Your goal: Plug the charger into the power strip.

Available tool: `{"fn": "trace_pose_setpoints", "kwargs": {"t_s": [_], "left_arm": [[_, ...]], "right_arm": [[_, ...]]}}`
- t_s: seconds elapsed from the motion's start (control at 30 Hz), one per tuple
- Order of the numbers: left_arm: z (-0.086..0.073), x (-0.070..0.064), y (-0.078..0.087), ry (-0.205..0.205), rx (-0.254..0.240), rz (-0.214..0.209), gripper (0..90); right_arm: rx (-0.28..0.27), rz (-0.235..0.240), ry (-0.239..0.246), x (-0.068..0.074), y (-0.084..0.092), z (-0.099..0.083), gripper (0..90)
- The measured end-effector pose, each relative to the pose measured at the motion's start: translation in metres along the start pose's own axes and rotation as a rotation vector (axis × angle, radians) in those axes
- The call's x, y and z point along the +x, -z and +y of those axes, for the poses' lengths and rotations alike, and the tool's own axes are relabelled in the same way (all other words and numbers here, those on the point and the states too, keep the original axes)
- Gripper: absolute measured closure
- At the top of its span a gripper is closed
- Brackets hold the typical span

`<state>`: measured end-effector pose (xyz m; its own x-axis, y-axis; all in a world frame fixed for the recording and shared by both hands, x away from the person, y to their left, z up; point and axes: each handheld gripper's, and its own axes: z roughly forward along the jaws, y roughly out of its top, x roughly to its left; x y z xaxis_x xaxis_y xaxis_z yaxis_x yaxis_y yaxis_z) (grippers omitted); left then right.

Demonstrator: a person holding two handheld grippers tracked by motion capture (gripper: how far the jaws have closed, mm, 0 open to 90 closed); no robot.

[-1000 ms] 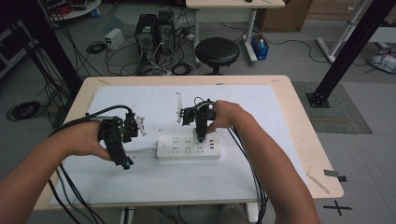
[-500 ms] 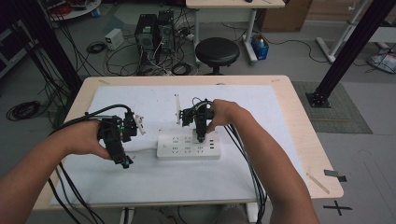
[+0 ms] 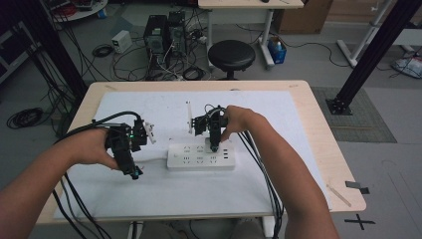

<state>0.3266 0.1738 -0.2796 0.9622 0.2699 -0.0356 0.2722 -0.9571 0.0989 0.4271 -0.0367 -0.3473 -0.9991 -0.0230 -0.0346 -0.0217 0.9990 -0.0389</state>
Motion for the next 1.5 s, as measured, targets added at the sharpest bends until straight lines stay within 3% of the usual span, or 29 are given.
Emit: {"fn": "trace_pose_setpoints", "kwargs": {"t_s": [0.43,0.47,0.53,0.73,1.03,1.23,1.37,1.5], "left_arm": [[0.006,0.002,-0.007,-0.003,0.009,-0.007,21.0],[0.006,0.001,-0.007,0.0,0.005,-0.007,21.0],[0.005,0.003,-0.007,-0.007,0.008,-0.011,21.0],[0.008,0.006,-0.013,-0.005,0.013,-0.019,21.0],[0.006,0.008,-0.011,0.003,0.008,-0.019,21.0],[0.007,0.008,-0.011,-0.002,0.01,-0.021,21.0],[0.006,0.008,-0.008,-0.002,0.004,-0.019,21.0],[0.006,0.009,-0.009,0.003,0.008,-0.021,21.0]], "right_arm": [[0.001,-0.007,-0.01,0.0,-0.002,0.0,62.4],[0.034,-0.007,-0.012,0.002,-0.008,0.0,62.4],[0.006,-0.004,-0.012,0.001,-0.009,-0.002,62.4],[0.01,-0.01,-0.015,0.003,-0.009,0.0,62.4],[0.068,-0.009,-0.034,0.003,-0.01,0.009,62.6],[0.037,-0.007,-0.05,0.002,-0.012,0.004,62.6],[-0.018,-0.003,-0.074,0.002,-0.013,-0.005,62.5],[0.013,-0.021,-0.057,0.005,-0.013,0.001,62.5]]}}
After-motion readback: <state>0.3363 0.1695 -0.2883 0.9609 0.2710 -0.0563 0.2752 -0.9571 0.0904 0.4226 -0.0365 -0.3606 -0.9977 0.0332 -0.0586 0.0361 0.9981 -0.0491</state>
